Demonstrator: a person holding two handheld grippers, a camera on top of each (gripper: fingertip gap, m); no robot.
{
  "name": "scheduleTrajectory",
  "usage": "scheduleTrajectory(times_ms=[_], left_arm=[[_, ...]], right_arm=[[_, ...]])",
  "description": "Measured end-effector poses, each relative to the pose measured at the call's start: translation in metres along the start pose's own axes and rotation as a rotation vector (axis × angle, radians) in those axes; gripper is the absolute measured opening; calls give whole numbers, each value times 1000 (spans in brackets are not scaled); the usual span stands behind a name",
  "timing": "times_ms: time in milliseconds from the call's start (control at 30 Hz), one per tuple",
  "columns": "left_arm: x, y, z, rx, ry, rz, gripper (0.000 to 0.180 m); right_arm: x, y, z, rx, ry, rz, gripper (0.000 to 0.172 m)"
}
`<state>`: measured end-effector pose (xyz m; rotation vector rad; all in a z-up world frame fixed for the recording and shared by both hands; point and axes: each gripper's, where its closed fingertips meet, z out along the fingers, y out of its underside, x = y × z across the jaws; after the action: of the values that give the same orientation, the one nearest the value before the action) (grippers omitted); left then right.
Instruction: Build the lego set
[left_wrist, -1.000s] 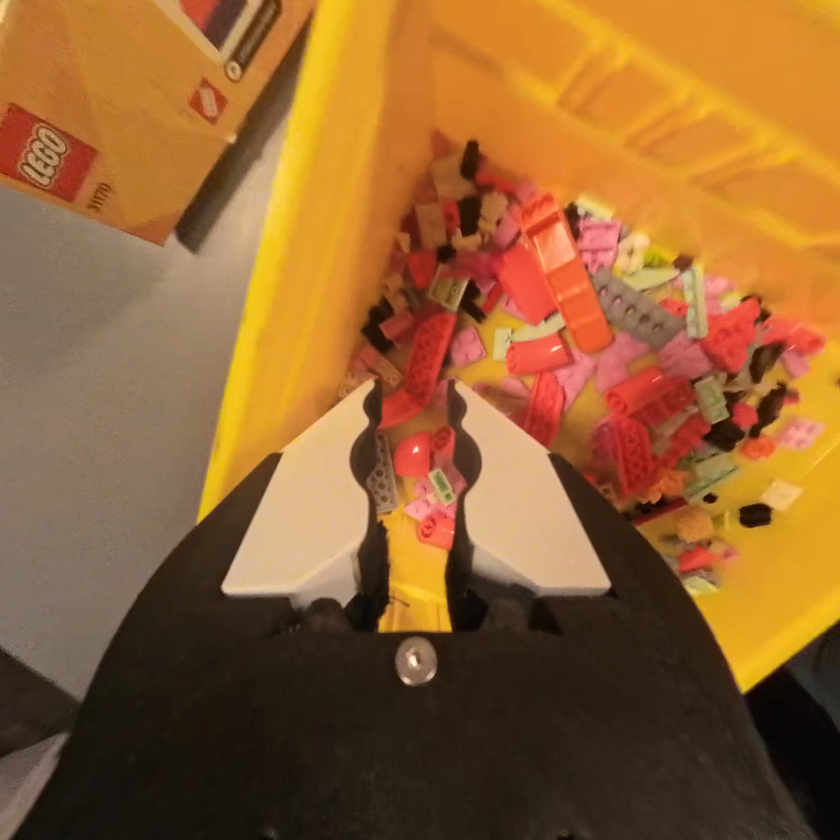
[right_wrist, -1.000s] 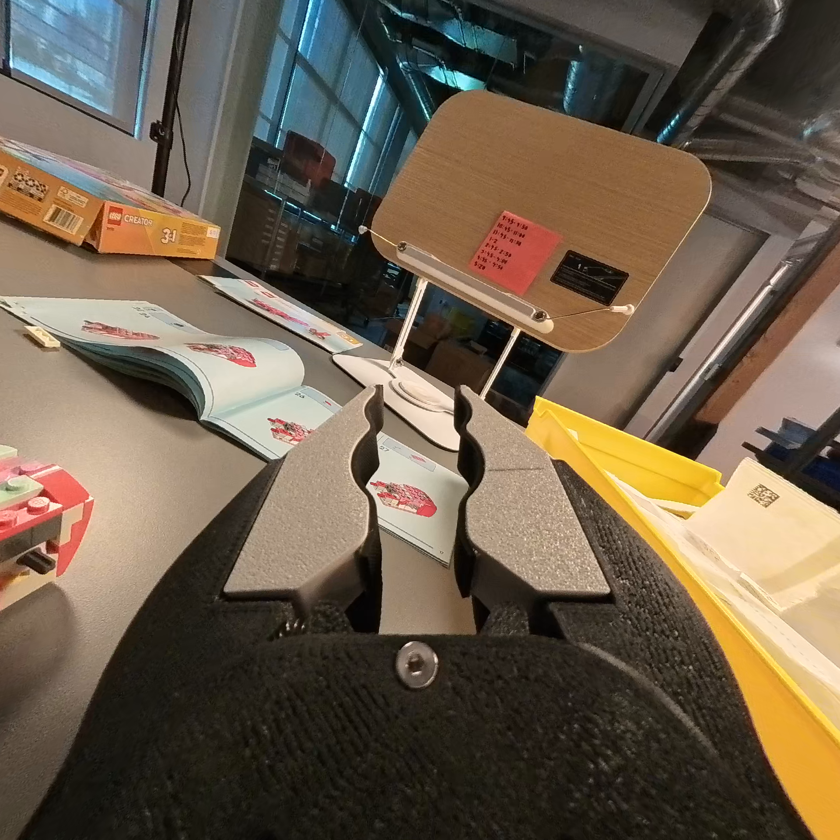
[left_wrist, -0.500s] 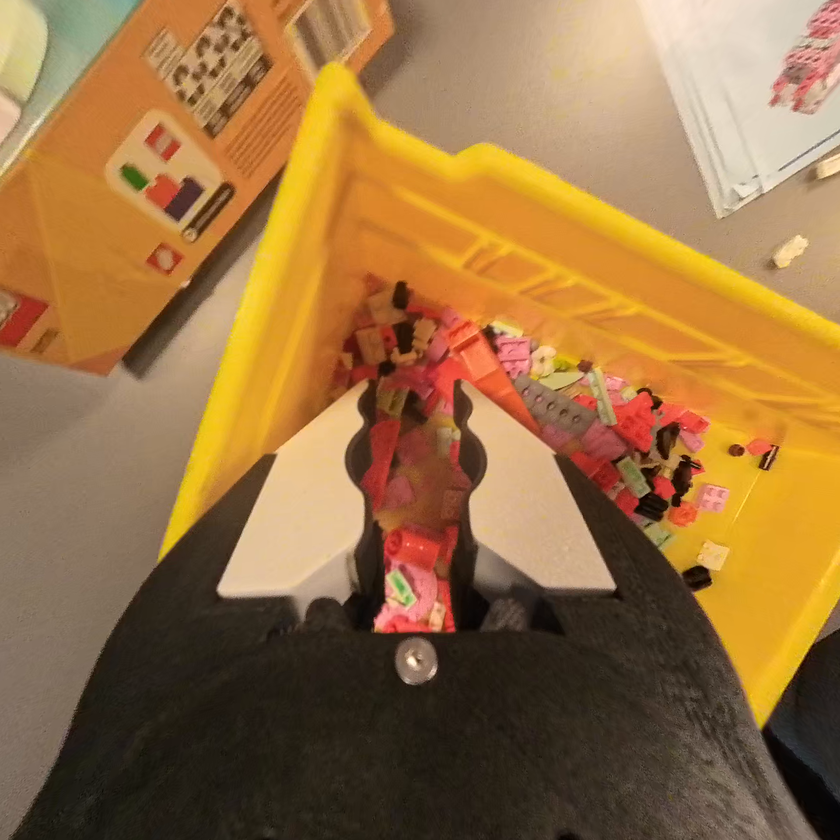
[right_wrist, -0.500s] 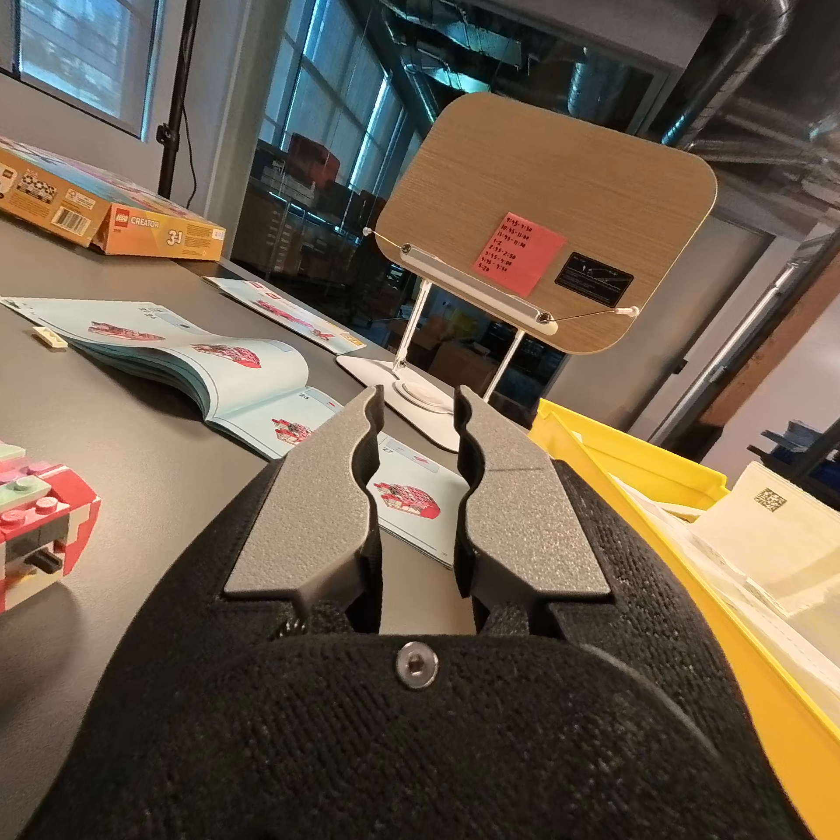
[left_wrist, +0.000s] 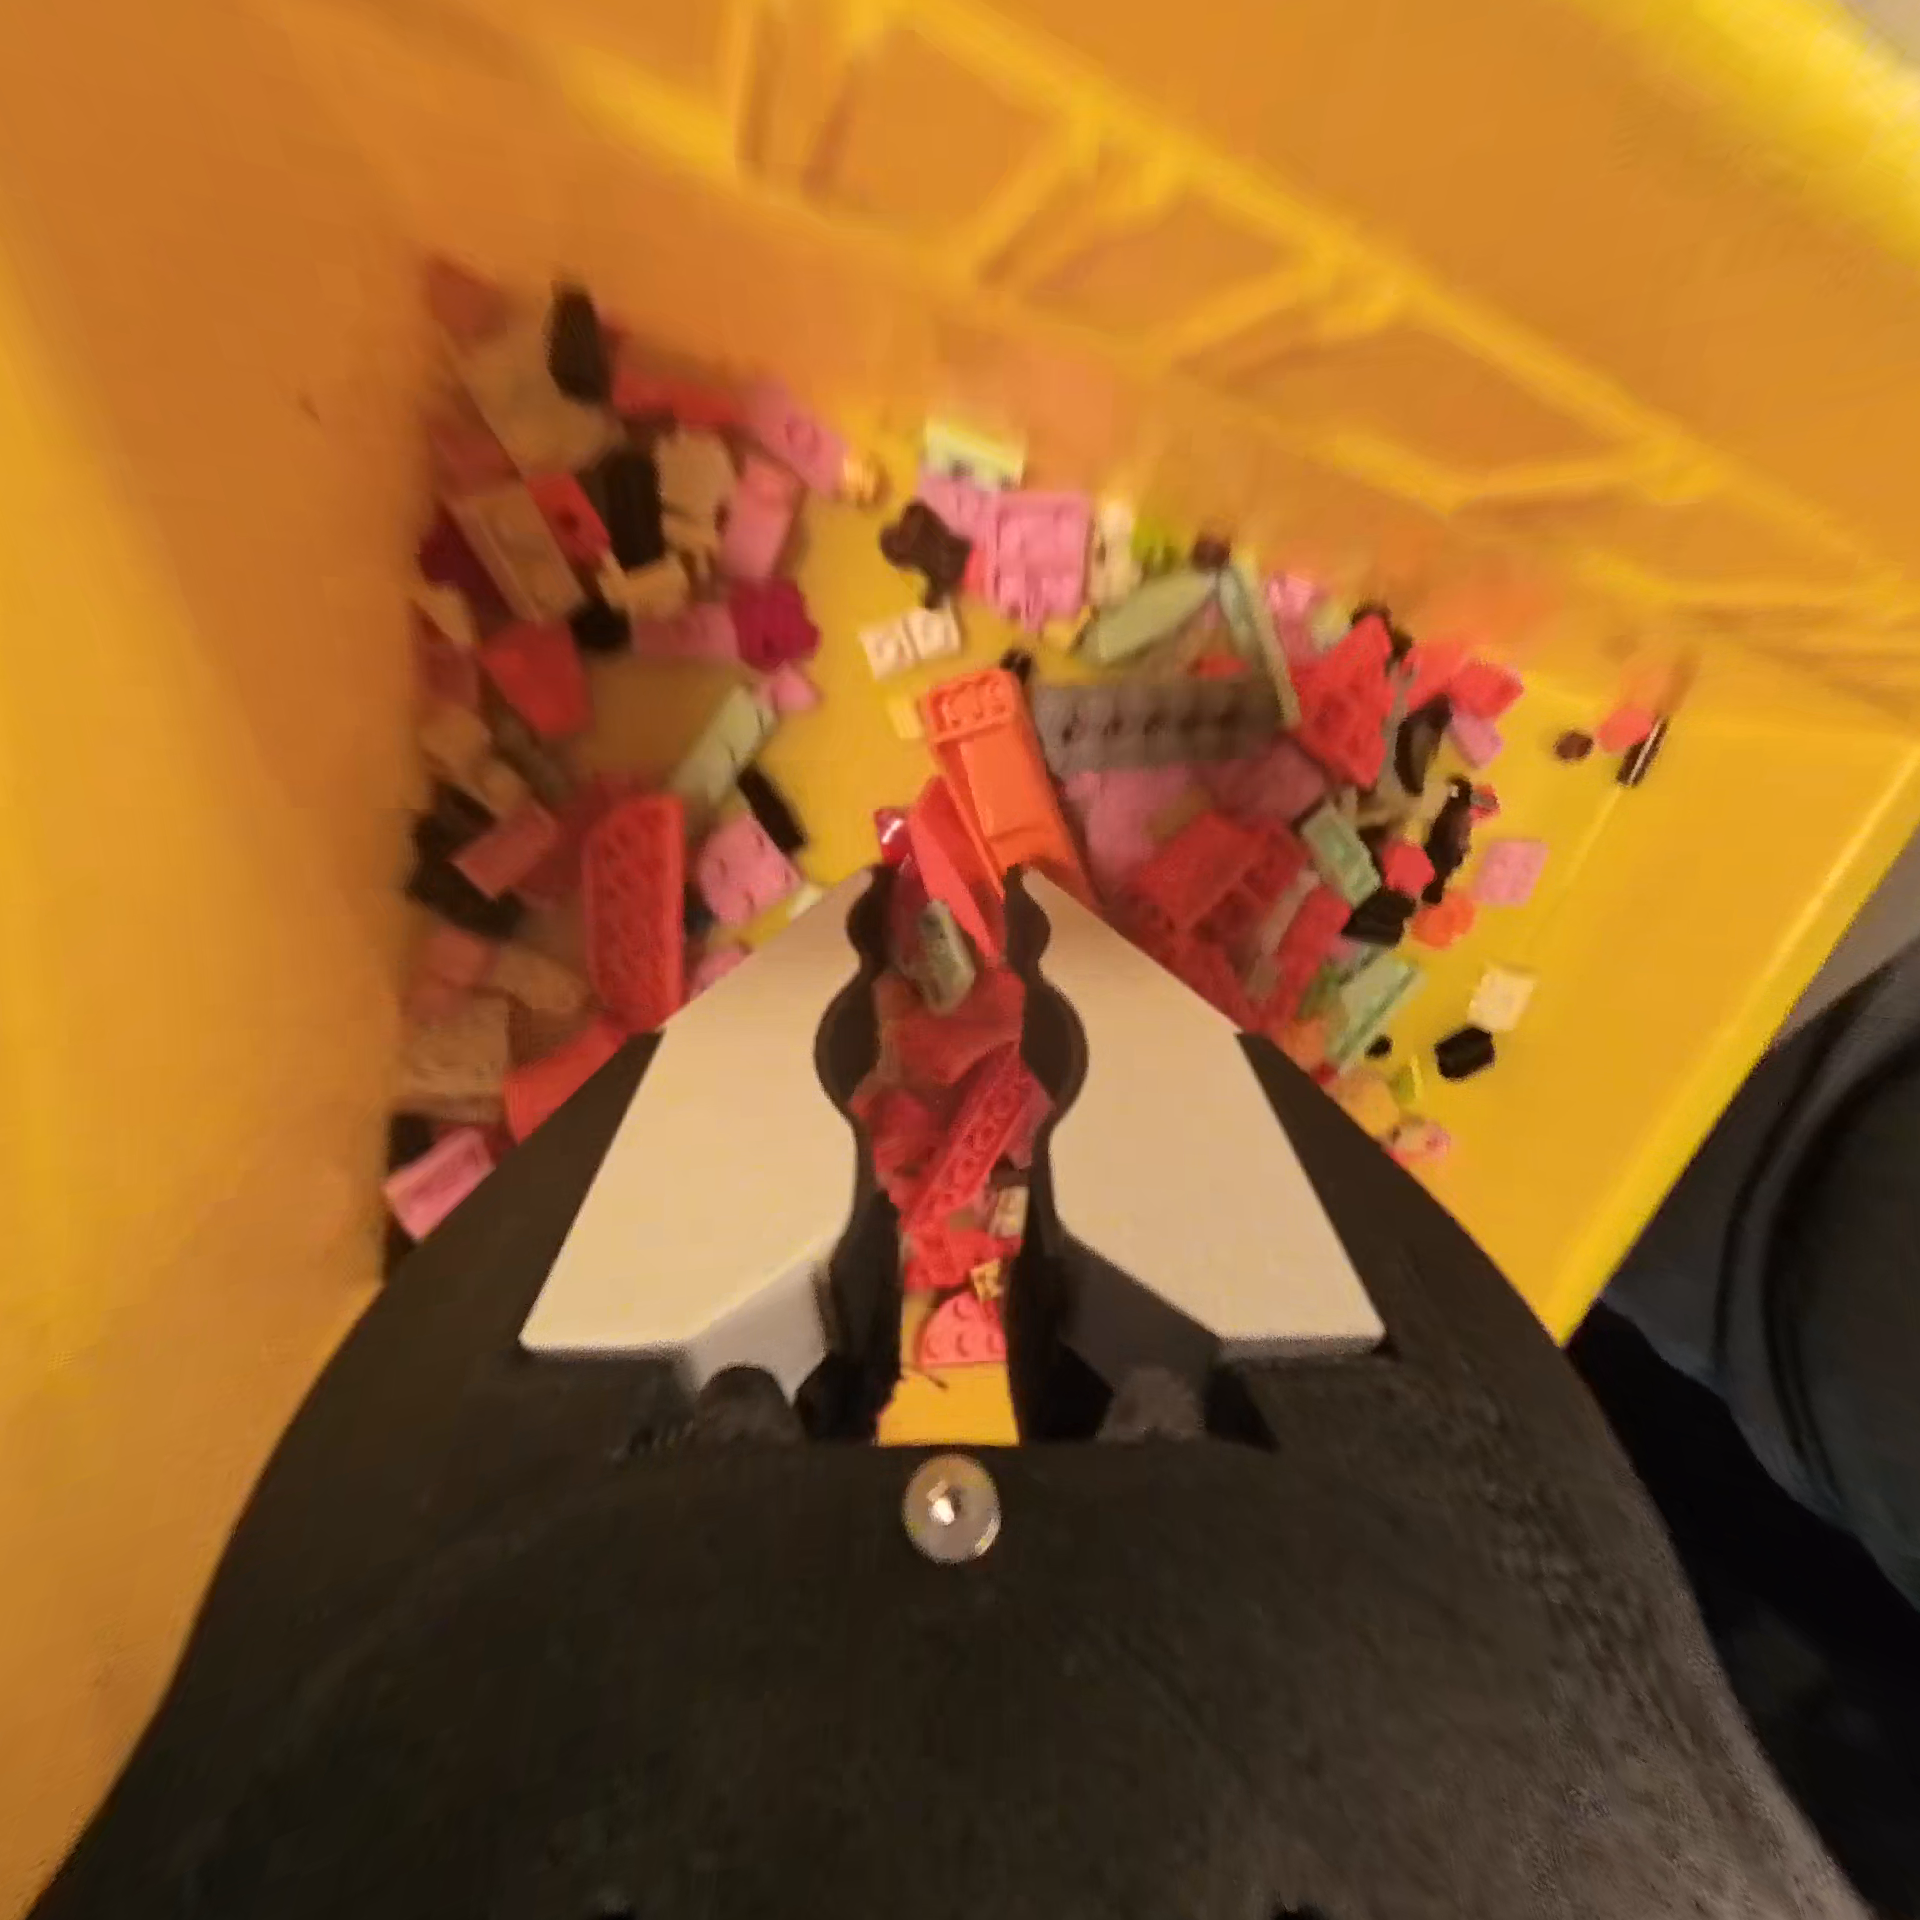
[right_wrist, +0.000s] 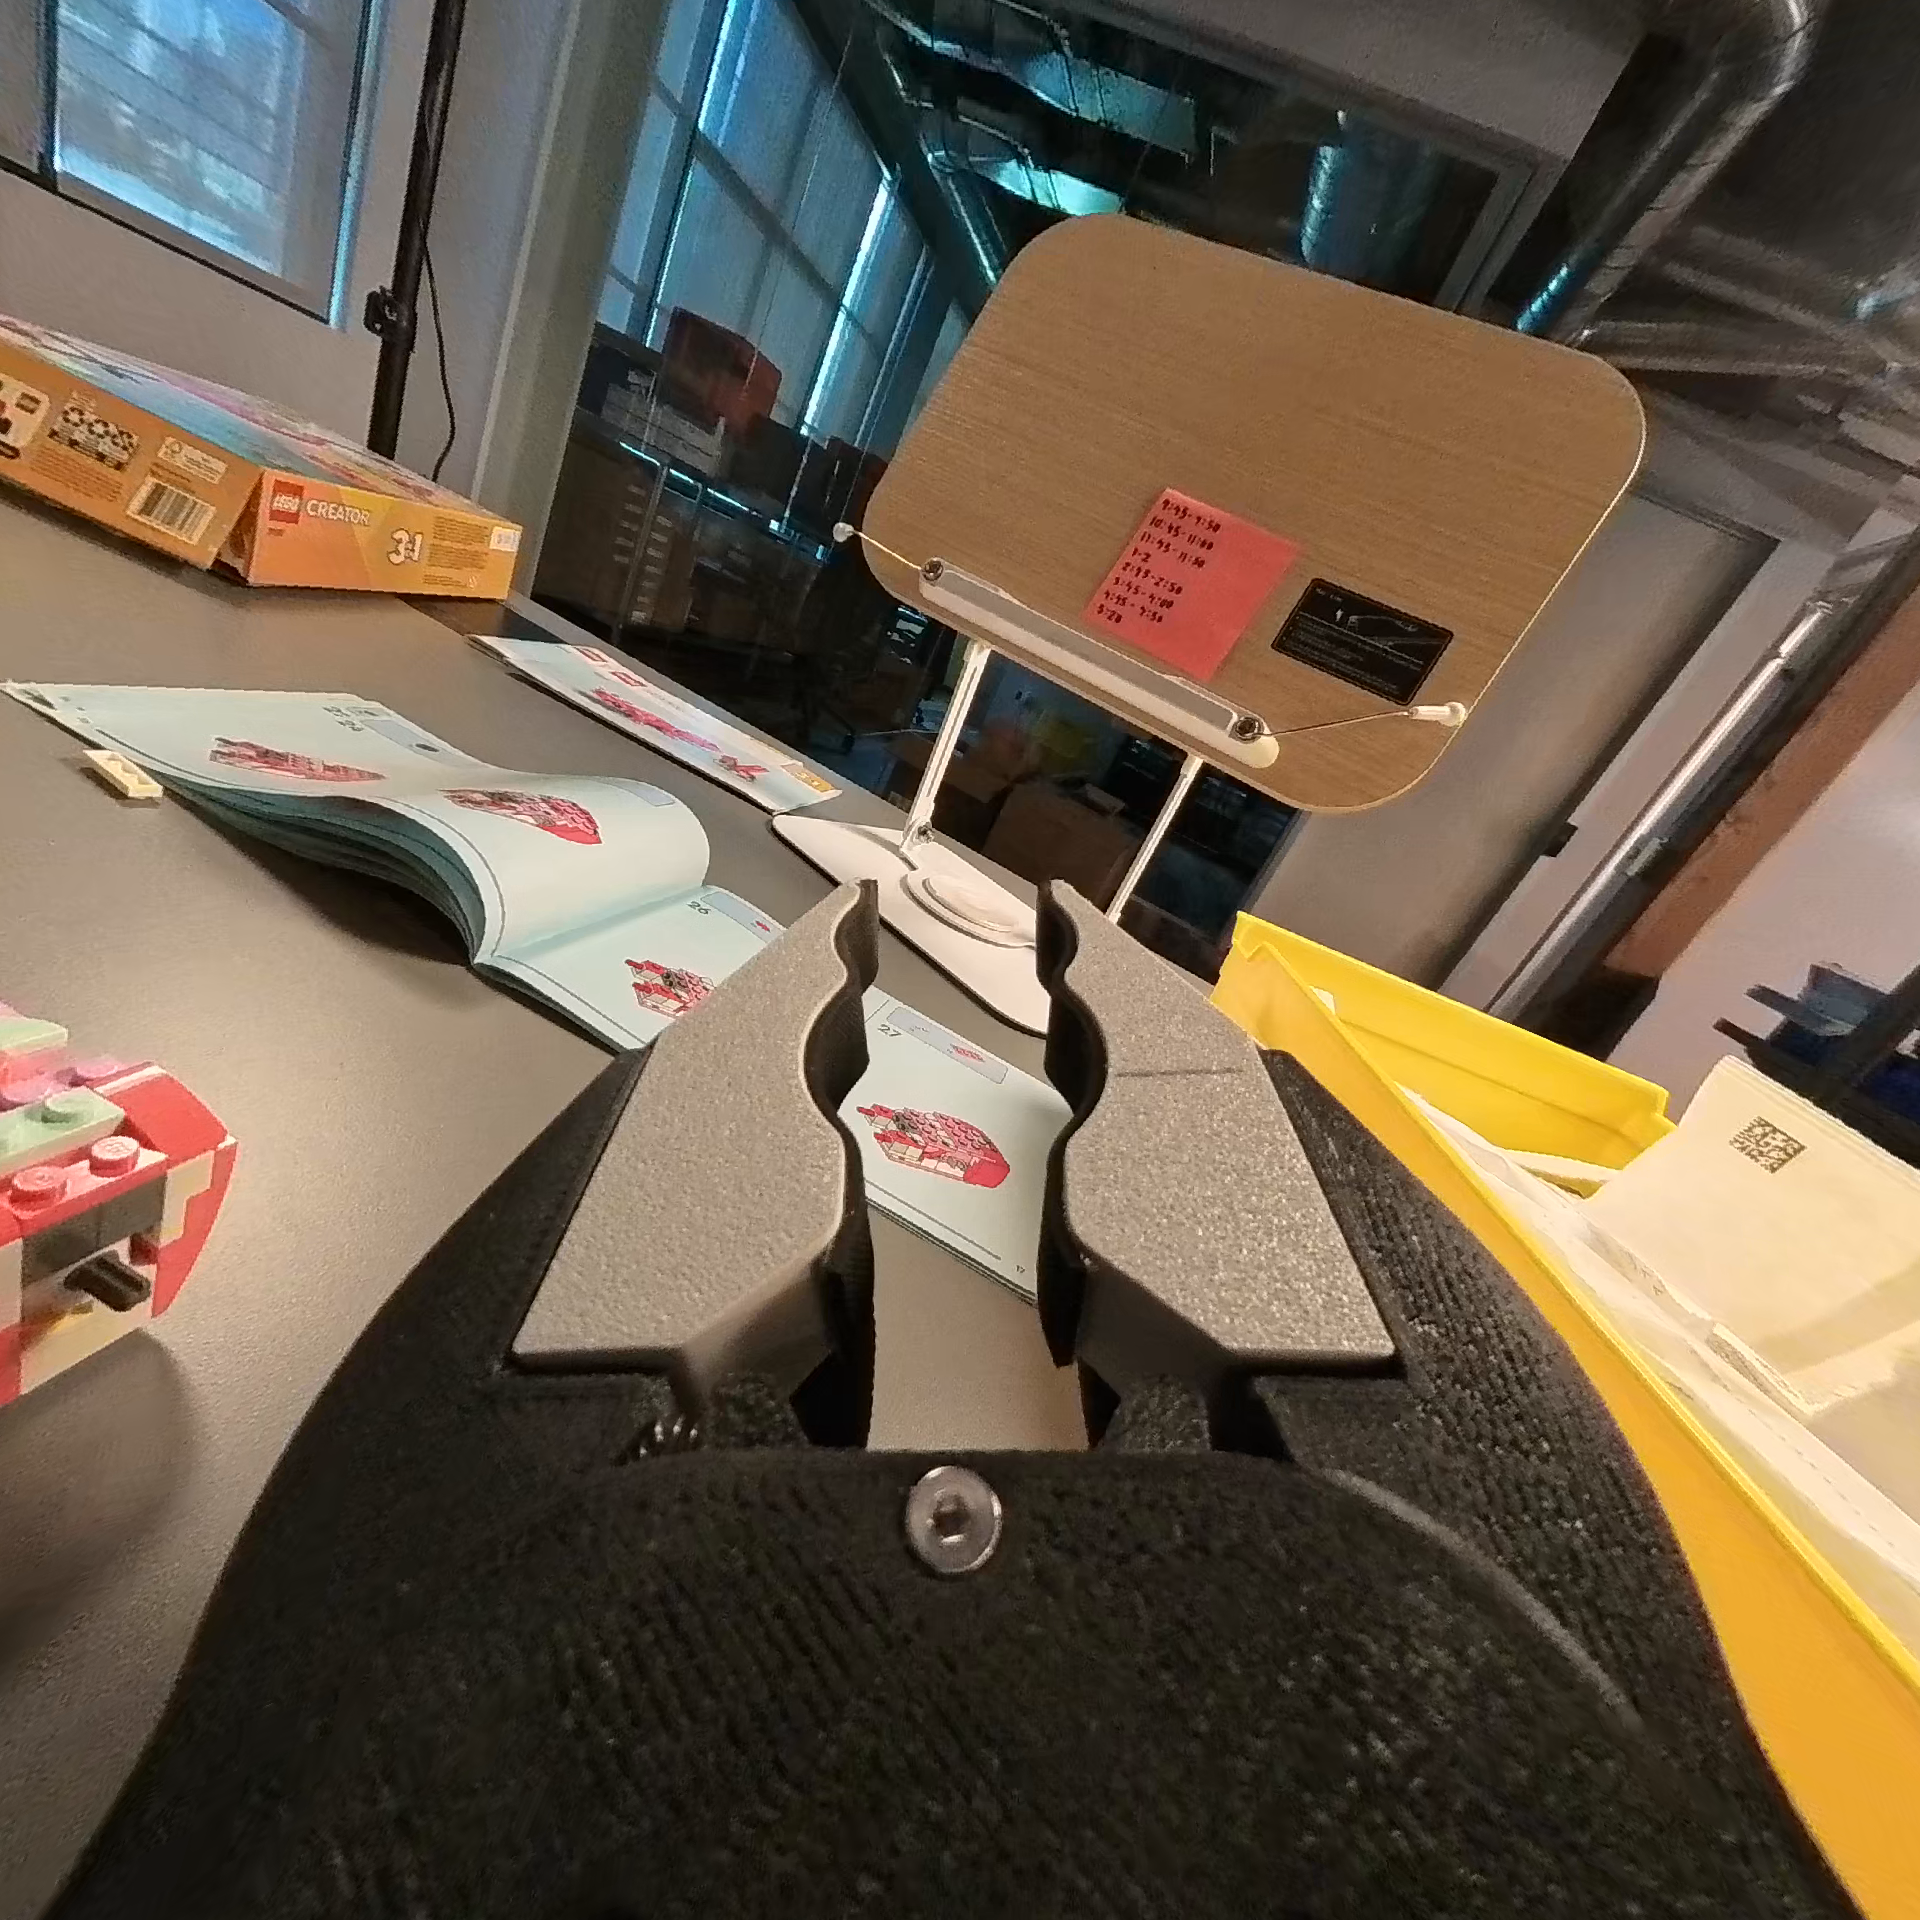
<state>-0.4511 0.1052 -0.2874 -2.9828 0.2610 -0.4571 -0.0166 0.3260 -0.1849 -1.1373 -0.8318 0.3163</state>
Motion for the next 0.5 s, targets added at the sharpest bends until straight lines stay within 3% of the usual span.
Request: scheduleTrajectory(times_ms=[133,233,300,400,500], left_arm=[[-5,36,-8,-137,-60,-61,20],[-21,54,-19,-212,-188,-110,15],[-31,45,-27,-148,-276,-116,31],[-8,8,-31,66,-183,-37,63],[16,-20,-28,201,-128,110,64]], right_arm=[[0,0,0,1,-2,1,29],[-1,0,0,1,-2,2,29],[-1,0,1,1,-4,0,29],[-1,0,1,0,-3,1,29],[-1,0,1,-1,-3,0,29]])
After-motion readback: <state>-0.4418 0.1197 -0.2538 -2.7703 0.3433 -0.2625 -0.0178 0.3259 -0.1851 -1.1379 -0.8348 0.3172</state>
